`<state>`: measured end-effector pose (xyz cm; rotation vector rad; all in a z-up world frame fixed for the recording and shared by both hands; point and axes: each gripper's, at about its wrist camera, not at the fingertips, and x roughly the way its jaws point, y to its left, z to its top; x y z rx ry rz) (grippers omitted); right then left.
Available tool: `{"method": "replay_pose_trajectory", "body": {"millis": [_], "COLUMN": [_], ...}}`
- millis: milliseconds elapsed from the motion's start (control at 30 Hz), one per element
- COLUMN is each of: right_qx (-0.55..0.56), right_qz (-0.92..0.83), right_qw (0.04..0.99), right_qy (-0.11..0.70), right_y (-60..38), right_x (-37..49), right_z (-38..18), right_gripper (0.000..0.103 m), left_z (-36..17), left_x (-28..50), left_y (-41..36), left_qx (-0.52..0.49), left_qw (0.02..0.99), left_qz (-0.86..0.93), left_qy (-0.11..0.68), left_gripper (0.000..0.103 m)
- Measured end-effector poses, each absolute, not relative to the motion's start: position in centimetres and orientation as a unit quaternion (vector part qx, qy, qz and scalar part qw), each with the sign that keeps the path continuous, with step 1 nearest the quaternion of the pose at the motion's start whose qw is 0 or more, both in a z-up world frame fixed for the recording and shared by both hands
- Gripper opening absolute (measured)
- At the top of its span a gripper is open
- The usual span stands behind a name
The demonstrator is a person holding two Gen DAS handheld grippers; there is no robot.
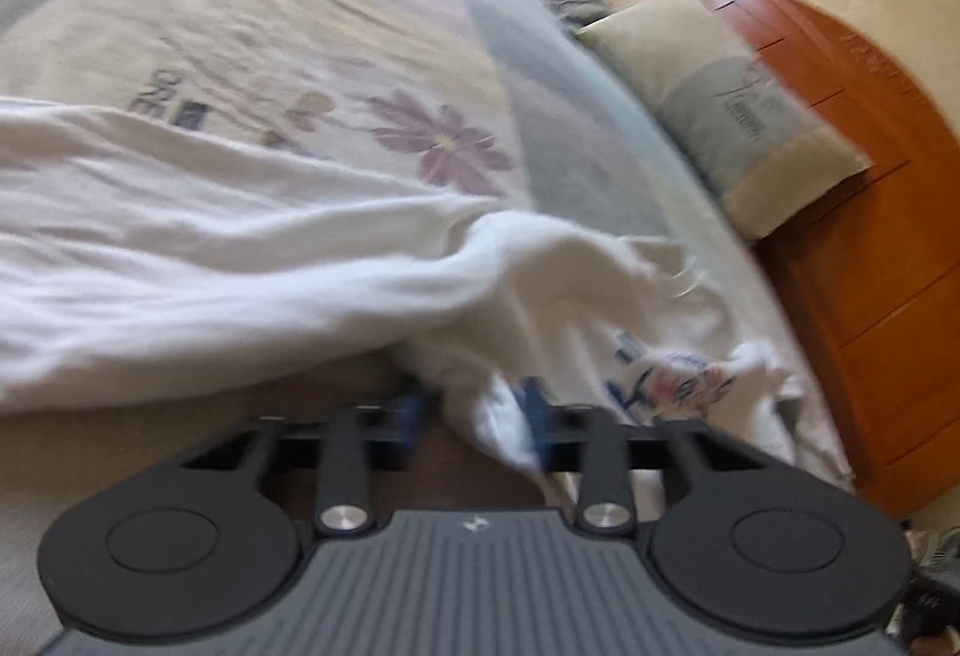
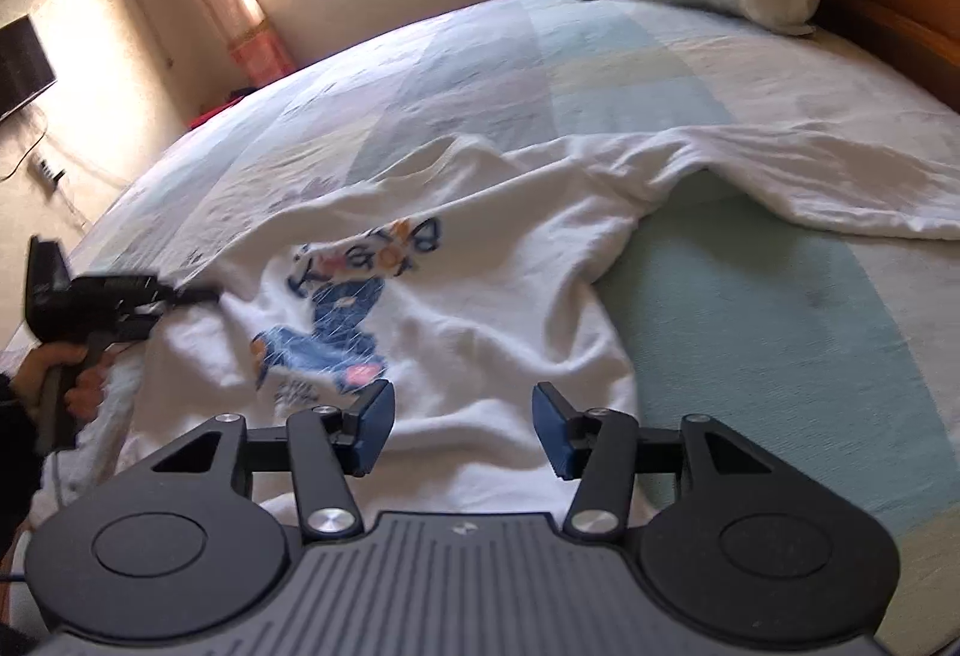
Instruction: Fold clothes
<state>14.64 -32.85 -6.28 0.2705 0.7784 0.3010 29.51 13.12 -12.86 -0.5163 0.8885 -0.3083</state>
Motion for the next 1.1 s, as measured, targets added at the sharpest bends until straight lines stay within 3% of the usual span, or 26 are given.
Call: {"method": "replay_pose_trajectory", "body": {"millis": [400, 467, 533, 567, 833, 933, 1000, 1033, 1067, 1100], "right_qx": [0.135, 0.128, 0.129, 0.138, 0.19, 0.189, 0.198, 0.192, 0.176, 0.157], "right_qz": [0.12, 0.122, 0.132, 0.14, 0.16, 0.16, 0.166, 0.164, 0.16, 0.156], "right_qw": [0.912, 0.912, 0.913, 0.909, 0.882, 0.883, 0.881, 0.882, 0.886, 0.891], "right_qy": [0.369, 0.369, 0.365, 0.367, 0.4, 0.399, 0.397, 0.397, 0.397, 0.396], "right_y": [-34.1, -34.4, -35.1, -35.6, -38.9, -38.6, -38.4, -38.2, -37.9, -37.6], "right_x": [14.5, 14.9, 15.7, 16.5, 25.9, 28.3, 29.6, 30.1, 30.6, 31.0], "right_z": [-5.9, -6.0, -6.2, -6.4, -9.9, -10.8, -11.0, -11.1, -11.1, -11.2], "right_gripper": [0.058, 0.064, 0.064, 0.064, 0.061, 0.054, 0.04, 0.02, 0.012, 0.012], "left_z": [-11.3, -10.8, -10.7, -10.8, -11.7, -11.7, -11.7, -11.7, -11.8, -11.8], "left_x": [28.2, 26.5, 25.1, 24.6, 24.1, 24.0, 24.0, 24.0, 24.0, 24.0], "left_y": [15.1, 15.0, 14.8, 14.6, 13.3, 13.1, 13.0, 13.0, 12.9, 12.9], "left_qx": [-0.19, -0.199, -0.209, -0.214, -0.223, -0.221, -0.22, -0.219, -0.218, -0.216], "left_qw": [0.883, 0.881, 0.877, 0.874, 0.864, 0.864, 0.865, 0.865, 0.865, 0.866], "left_qz": [-0.062, -0.084, -0.103, -0.109, -0.128, -0.128, -0.128, -0.127, -0.127, -0.126], "left_qy": [0.424, 0.42, 0.42, 0.423, 0.432, 0.434, 0.433, 0.433, 0.433, 0.433], "left_gripper": [0.006, 0.017, 0.051, 0.056, 0.062, 0.062, 0.062, 0.062, 0.062, 0.062]}}
